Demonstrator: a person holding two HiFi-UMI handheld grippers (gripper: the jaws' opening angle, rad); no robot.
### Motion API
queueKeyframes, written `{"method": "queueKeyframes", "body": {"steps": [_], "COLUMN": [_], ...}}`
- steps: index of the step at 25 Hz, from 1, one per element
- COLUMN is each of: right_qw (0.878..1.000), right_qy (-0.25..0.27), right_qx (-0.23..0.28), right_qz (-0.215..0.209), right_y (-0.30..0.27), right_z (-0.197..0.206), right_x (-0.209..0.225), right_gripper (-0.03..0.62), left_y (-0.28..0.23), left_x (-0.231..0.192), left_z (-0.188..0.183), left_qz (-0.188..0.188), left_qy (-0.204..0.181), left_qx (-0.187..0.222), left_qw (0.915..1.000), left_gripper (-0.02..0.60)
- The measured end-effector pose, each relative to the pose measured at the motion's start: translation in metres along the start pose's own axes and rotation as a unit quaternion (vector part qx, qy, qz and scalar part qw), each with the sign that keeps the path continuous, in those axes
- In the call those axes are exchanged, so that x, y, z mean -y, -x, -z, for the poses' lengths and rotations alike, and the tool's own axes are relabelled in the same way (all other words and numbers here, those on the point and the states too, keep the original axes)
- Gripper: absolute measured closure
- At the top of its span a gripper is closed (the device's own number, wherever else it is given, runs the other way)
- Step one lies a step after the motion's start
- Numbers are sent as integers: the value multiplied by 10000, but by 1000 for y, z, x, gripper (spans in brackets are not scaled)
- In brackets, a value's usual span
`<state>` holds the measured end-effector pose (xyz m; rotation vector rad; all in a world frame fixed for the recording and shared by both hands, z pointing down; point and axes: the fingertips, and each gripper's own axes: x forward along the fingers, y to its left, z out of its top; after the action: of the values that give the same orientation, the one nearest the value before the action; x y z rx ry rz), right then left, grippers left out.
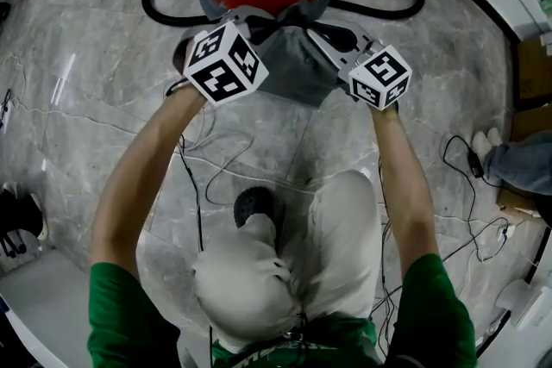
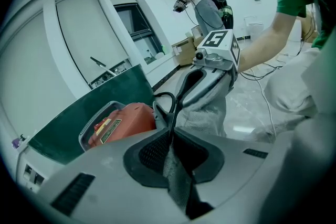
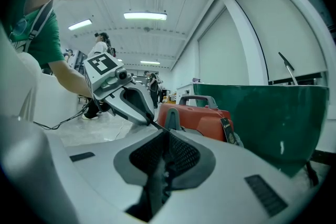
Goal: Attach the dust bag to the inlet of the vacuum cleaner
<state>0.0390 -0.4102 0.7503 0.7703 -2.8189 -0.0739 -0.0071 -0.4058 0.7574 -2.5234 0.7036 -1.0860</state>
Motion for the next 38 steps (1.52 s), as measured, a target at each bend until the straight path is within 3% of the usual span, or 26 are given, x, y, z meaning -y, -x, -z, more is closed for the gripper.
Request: {"method": "queueKeyframes", "body": {"steps": [10, 14, 16, 26, 31, 38], "right_qw": [9998, 9989, 9985, 9973, 9946, 9917], "right_qy": [-15, -111, -73, -187, -483, -835], "right_qx": [-177, -313, -349, -50, -99, -460], "right_qz": [129, 324, 410, 710, 916, 863], "right_y": [1, 9, 15, 51, 71, 96], "right_z": [2, 1, -4, -56, -102, -207], "right_x": [4, 9, 7, -9, -9, -28], "right_gripper": [556, 481, 480, 494, 580, 586], "left_y": [-6, -1, 9, 52, 91, 167], "left_x": [0, 1, -1, -6, -20, -56], "left_z": [-1, -2, -7, -32, -71, -138], "left_qz": [-4, -30, -98, -293, -54, 38], "left_qy": [20, -51, 35, 780, 1453, 2258], "left_qx": [61, 64, 184, 703, 1020, 1198], "left_qw": [10000, 10000, 9998, 9940, 9841, 9668], "left_gripper": [552, 543, 526, 531, 577, 577]}}
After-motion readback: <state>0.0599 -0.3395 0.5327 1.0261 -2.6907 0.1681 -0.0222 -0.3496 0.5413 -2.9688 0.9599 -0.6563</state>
